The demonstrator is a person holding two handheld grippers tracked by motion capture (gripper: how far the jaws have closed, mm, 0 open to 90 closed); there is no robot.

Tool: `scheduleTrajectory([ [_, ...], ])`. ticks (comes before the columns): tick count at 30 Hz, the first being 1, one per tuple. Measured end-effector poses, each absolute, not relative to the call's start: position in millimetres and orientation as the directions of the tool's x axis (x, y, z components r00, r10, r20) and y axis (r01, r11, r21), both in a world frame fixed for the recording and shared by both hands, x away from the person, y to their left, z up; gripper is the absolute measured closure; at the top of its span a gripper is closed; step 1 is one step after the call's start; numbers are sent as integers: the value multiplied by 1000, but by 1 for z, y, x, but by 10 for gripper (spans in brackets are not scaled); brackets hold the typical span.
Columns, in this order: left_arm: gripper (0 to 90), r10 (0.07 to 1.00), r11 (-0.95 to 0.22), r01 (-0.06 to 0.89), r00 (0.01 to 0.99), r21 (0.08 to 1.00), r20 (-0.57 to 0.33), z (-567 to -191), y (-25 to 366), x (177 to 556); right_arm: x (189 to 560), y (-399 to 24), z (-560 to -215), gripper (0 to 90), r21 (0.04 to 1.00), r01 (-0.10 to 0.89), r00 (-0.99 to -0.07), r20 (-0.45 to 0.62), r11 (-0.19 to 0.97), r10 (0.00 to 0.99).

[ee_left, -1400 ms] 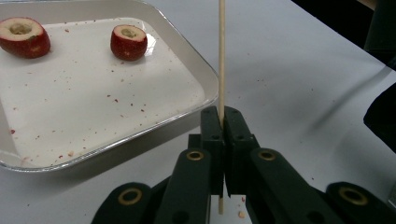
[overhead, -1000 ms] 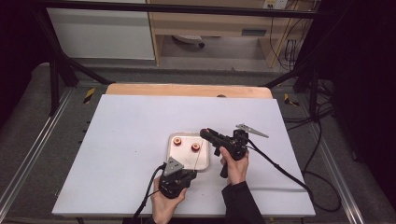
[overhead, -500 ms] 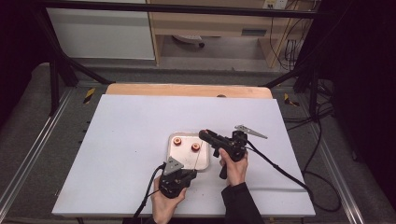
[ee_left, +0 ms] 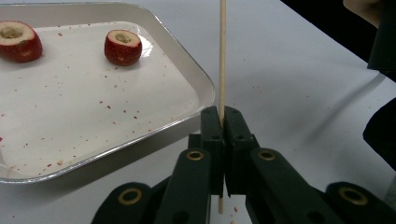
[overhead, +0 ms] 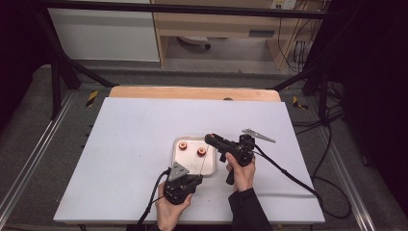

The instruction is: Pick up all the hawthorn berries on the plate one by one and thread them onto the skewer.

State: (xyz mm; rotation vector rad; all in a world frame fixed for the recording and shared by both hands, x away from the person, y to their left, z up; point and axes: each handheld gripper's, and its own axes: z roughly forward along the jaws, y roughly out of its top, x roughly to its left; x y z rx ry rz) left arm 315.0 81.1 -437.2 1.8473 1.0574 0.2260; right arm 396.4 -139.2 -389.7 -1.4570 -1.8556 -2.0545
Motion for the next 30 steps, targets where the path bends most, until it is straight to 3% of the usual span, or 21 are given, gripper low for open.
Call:
scheduleTrajectory([
  [30, 883, 739, -136, 565, 605, 814, -296, -437, 85, 314, 396, -141, -389, 601, 790, 548, -580, 596, -275, 555],
])
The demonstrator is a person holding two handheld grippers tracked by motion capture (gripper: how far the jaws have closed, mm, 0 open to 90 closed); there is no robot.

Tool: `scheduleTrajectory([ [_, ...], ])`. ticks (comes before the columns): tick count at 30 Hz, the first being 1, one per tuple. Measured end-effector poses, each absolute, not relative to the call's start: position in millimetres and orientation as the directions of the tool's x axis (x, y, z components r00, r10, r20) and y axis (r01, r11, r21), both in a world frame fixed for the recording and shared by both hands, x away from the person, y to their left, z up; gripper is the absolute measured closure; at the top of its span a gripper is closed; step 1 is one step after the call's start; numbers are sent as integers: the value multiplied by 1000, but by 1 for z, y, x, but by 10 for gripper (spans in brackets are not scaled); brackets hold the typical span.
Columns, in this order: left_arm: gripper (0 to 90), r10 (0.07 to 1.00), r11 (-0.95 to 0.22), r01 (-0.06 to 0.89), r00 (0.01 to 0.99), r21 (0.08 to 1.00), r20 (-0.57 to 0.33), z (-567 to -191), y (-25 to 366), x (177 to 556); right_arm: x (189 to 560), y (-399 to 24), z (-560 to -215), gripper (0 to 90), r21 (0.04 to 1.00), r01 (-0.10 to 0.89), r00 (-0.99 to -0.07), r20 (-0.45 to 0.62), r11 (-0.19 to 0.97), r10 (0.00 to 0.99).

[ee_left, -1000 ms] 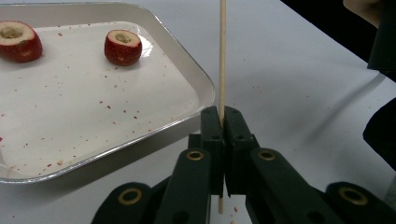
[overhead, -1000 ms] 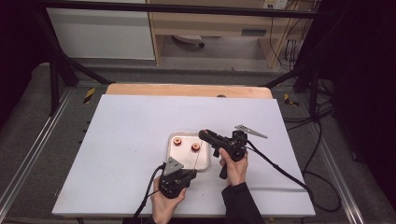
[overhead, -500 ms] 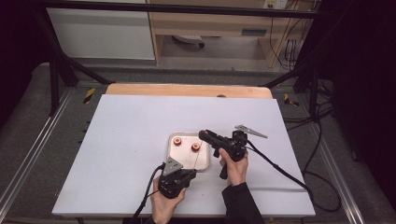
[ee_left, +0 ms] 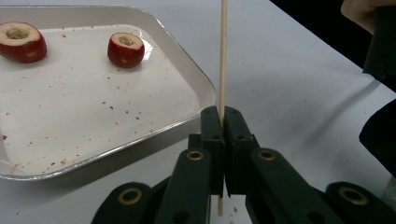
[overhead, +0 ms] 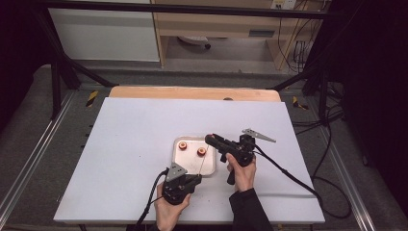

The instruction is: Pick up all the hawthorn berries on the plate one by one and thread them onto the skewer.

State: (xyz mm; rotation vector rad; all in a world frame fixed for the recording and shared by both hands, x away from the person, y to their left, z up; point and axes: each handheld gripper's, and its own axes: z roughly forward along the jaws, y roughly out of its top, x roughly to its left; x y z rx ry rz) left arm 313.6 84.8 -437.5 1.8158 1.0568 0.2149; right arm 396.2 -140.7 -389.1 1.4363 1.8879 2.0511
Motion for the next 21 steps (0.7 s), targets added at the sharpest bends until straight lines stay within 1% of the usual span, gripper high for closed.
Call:
scheduleTrajectory([
  [11, 883, 737, -131, 566, 605, 814, -302, -437, 85, 314, 396, -138, -393, 601, 788, 554, -583, 598, -269, 550],
  [21, 881, 741, -84, 570, 584, 818, -331, -432, 82, 317, 390, -131, -401, 602, 784, 566, -591, 602, -256, 537],
])
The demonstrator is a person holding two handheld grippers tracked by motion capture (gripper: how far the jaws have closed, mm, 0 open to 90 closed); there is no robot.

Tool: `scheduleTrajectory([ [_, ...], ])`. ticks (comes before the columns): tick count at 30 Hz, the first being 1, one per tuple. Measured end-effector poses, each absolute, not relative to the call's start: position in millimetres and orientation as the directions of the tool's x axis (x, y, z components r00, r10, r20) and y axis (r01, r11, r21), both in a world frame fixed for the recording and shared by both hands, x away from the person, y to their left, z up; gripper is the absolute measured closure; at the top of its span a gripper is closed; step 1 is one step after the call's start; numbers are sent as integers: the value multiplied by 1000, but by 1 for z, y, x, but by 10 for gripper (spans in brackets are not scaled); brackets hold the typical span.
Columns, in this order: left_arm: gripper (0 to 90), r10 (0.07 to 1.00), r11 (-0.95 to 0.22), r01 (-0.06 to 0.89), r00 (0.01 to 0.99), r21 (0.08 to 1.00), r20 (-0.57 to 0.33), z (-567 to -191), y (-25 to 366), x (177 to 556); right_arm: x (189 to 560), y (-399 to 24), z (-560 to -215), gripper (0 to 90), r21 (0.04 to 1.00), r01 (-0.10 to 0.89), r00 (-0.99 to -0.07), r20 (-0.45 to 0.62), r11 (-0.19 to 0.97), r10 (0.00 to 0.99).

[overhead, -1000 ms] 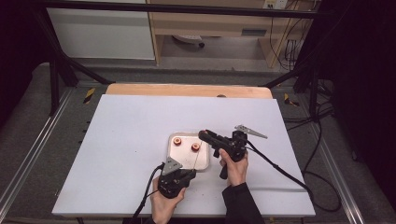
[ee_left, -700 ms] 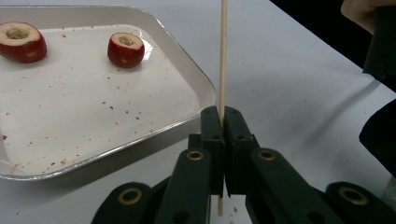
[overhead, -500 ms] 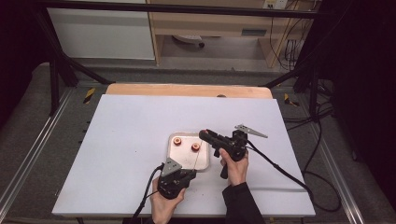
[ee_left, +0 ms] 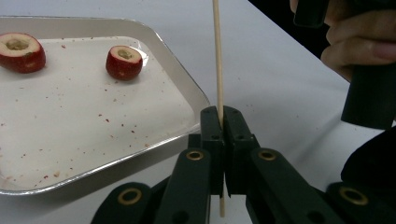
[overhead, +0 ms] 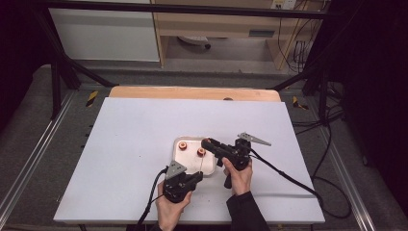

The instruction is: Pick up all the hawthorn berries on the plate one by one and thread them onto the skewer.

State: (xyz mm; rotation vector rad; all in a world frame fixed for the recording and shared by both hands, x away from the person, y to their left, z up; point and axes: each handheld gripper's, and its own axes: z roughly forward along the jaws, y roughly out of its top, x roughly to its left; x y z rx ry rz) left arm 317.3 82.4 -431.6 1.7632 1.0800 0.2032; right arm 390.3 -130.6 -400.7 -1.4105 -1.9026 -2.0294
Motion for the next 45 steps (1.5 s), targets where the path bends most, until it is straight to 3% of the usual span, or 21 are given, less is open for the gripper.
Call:
scheduleTrajectory([
  [19, 884, 756, -102, 574, 575, 812, -312, -425, 85, 334, 370, -117, -423, 603, 787, 606, -632, 565, -115, 531],
  [35, 884, 752, -133, 556, 596, 821, -281, -423, 87, 338, 371, -116, -424, 599, 784, 616, -638, 554, -78, 535],
  [39, 883, 756, -156, 560, 598, 814, -267, -427, 91, 336, 370, -117, -422, 524, 802, 593, -647, 531, -77, 547],
  [45, 883, 763, -208, 541, 611, 815, -212, -432, 106, 333, 377, -128, -410, 322, 822, 569, -662, 472, -19, 582],
])
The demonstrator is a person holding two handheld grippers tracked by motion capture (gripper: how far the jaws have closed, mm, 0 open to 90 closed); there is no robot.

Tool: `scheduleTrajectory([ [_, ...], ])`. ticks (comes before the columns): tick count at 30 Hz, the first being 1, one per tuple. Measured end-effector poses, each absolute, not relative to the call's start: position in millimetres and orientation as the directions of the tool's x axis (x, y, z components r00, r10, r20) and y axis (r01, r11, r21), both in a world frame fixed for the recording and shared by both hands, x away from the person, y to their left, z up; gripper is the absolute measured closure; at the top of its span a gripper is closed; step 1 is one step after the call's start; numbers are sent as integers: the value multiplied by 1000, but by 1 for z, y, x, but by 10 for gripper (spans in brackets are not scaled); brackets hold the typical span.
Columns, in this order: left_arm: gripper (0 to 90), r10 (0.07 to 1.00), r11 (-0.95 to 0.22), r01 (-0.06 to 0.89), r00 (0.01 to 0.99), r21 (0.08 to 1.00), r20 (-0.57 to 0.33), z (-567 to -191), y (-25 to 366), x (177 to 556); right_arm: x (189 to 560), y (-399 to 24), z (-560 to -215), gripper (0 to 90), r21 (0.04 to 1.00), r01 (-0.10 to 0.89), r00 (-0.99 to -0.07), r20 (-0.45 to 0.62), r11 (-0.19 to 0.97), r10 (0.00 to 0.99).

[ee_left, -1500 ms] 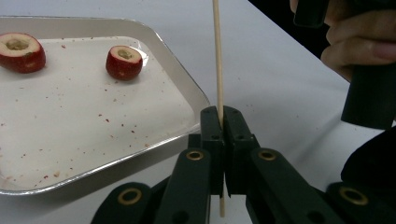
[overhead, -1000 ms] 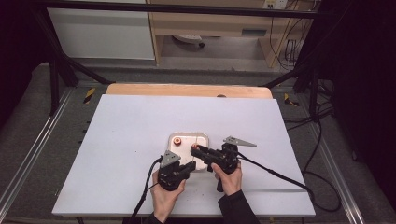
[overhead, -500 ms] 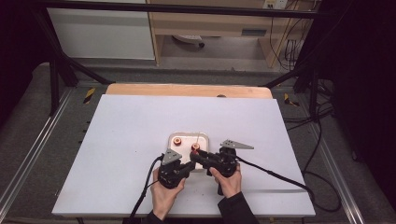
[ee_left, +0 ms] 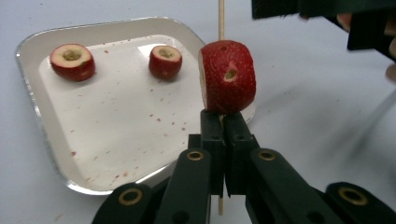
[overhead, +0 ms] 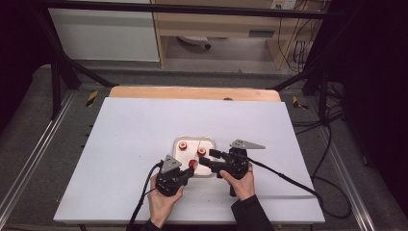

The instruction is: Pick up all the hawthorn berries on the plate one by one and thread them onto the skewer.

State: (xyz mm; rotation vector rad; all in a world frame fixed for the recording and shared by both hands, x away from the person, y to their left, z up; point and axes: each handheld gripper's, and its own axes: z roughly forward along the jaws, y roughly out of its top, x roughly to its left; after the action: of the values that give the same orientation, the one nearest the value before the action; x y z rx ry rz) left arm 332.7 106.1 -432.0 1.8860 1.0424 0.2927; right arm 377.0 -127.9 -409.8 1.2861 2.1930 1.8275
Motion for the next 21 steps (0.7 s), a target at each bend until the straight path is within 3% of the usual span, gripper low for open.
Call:
scheduleTrajectory([
  [5, 883, 766, -255, 520, 623, 815, -158, -431, 120, 328, 389, -134, -406, 188, 811, 574, -666, 382, 112, 640],
  [10, 883, 768, -273, 521, 624, 809, -142, -434, 133, 323, 399, -131, -404, 124, 778, 567, -695, 276, 271, 664],
  [21, 883, 769, -304, 522, 628, 797, -118, -436, 148, 317, 429, -116, -394, 193, 667, 534, -757, 103, 520, 645],
])
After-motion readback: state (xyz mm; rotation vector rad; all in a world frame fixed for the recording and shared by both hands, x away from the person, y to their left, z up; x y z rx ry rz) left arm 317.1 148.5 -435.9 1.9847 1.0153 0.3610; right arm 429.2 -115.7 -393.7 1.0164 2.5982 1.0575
